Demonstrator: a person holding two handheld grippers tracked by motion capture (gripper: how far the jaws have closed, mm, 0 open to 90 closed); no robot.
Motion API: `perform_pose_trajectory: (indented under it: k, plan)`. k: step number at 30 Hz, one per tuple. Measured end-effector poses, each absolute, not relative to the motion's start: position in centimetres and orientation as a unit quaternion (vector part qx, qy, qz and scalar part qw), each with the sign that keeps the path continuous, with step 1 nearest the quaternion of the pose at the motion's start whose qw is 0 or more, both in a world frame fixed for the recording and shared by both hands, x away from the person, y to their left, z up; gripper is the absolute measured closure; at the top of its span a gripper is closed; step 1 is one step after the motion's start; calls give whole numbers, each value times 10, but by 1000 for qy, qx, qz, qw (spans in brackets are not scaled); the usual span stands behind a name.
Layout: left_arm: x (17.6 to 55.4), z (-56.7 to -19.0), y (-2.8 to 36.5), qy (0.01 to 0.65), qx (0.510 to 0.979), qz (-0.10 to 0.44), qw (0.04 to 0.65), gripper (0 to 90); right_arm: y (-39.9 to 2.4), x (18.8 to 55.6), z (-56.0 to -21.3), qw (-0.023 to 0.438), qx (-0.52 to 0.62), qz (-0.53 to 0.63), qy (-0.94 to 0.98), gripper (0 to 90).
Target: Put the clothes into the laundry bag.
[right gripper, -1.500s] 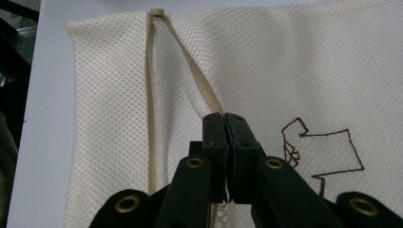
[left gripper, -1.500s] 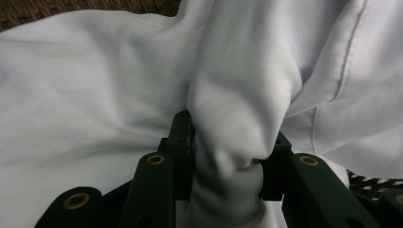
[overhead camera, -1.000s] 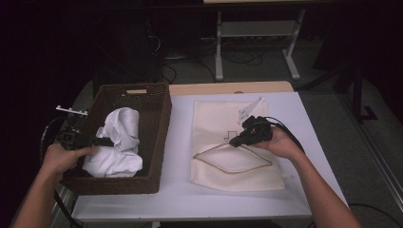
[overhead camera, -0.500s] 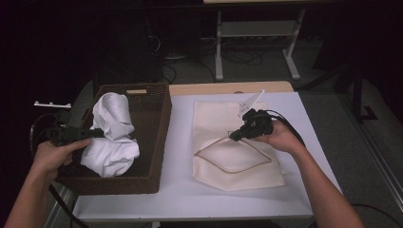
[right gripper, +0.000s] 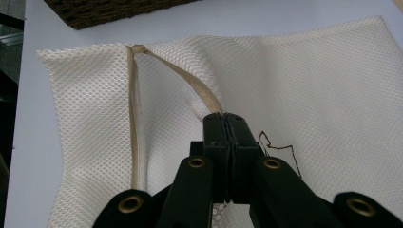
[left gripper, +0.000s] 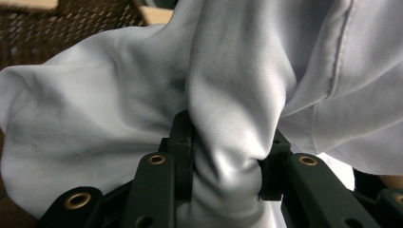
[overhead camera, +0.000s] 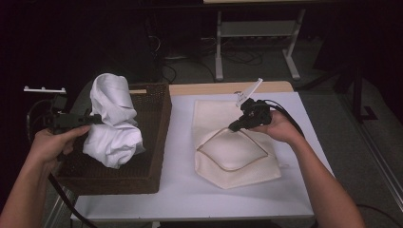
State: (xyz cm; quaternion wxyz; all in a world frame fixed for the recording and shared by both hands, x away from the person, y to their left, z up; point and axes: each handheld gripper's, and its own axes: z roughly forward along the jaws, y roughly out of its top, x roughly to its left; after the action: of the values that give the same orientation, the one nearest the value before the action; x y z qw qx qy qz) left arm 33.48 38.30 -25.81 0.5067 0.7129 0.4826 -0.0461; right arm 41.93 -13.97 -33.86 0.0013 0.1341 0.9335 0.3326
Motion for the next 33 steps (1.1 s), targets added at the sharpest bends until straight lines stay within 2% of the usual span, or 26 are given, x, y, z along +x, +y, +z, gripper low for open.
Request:
perform_pose_trajectory:
  k: [7,13,26,32,33]
  plan:
    - [336,-236,368,461,720,-49,517,655,-141,427,-343,-3,147,335,931,881]
    - [337,-225,339,425,736,-64,524,655,-143,432,-347,-8,161,332,929,881]
    - [331,-214,254,325,774,-112,531,654,-141,434,-348,-12,165,337,927,880]
    - [326,-224,209,282,789,-151,525,654,-140,431,-348,-11,160,335,928,880]
    - [321,-230,192,265,797,-163,518,654,-140,430,-346,-10,159,338,928,880]
